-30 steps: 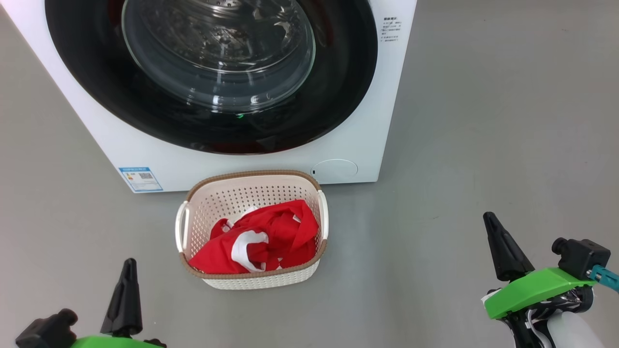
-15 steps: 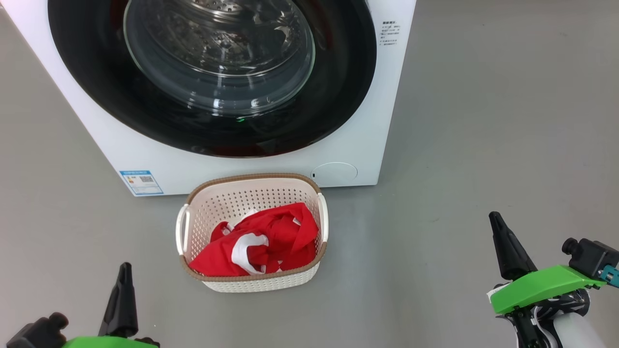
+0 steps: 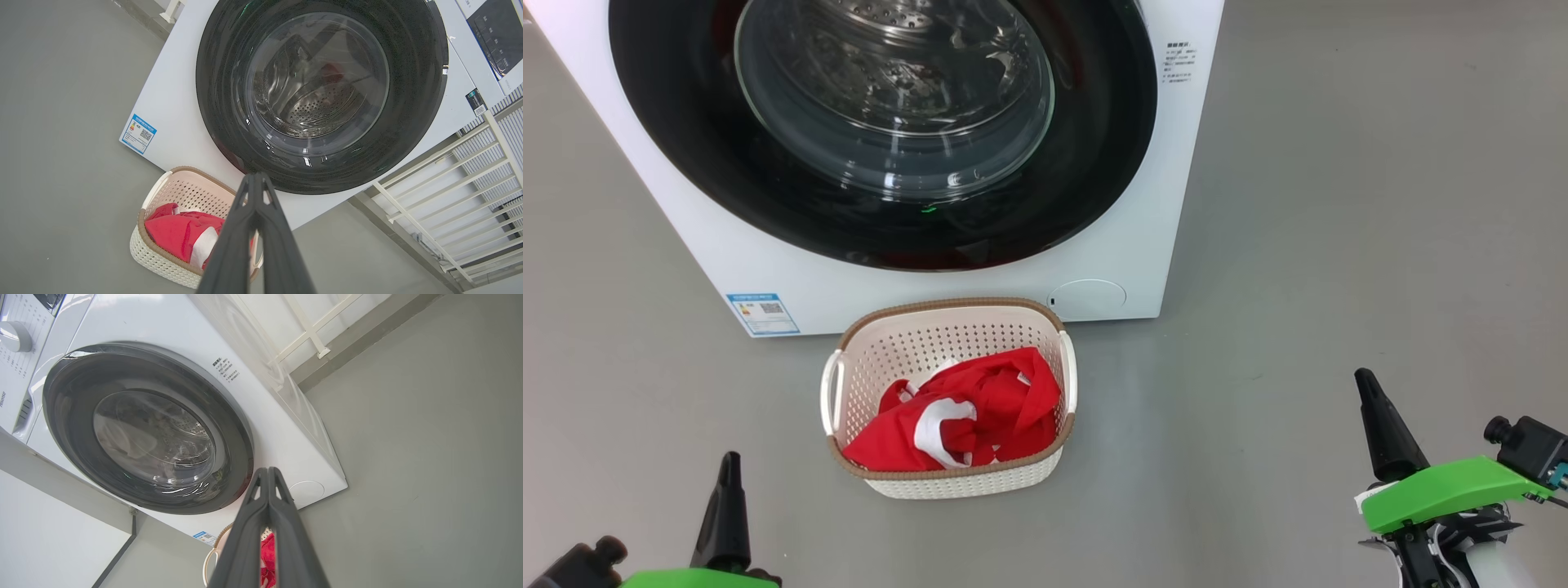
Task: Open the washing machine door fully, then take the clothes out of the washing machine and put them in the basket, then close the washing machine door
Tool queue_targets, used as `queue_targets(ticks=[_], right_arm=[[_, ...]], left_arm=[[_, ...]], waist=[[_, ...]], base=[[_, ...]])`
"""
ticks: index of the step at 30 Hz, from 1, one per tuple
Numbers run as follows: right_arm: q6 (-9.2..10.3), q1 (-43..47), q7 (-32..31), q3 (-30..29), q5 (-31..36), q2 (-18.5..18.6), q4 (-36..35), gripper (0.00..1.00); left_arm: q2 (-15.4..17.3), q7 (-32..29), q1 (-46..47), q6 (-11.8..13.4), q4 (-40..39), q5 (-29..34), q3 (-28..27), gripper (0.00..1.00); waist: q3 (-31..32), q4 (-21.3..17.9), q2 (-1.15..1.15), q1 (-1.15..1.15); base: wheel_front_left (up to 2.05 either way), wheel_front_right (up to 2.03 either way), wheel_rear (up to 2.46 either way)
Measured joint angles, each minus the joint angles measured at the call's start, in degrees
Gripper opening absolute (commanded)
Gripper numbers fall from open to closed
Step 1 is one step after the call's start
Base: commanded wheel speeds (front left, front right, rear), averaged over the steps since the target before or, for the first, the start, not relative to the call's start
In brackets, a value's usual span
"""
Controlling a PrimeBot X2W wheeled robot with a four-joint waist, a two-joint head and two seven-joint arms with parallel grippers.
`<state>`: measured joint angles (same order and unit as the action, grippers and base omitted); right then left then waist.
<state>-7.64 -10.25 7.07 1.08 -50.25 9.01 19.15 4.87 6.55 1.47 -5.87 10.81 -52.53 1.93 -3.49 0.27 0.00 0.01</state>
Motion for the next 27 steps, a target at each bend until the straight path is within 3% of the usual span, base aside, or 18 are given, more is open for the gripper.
queue_targets(ticks=[27], right_arm=[[0.01,1.00,-4.48,-2.78,-13.46,-1.96,-1.12,0.00]], left_arm=[[-0.94,-4.17,0.47,-0.43,1.38,-12.51,-1.98,0.00]], waist=[[1.09,-0.09,0.00,0.00]], base=[[0.00,0.00,0.00]])
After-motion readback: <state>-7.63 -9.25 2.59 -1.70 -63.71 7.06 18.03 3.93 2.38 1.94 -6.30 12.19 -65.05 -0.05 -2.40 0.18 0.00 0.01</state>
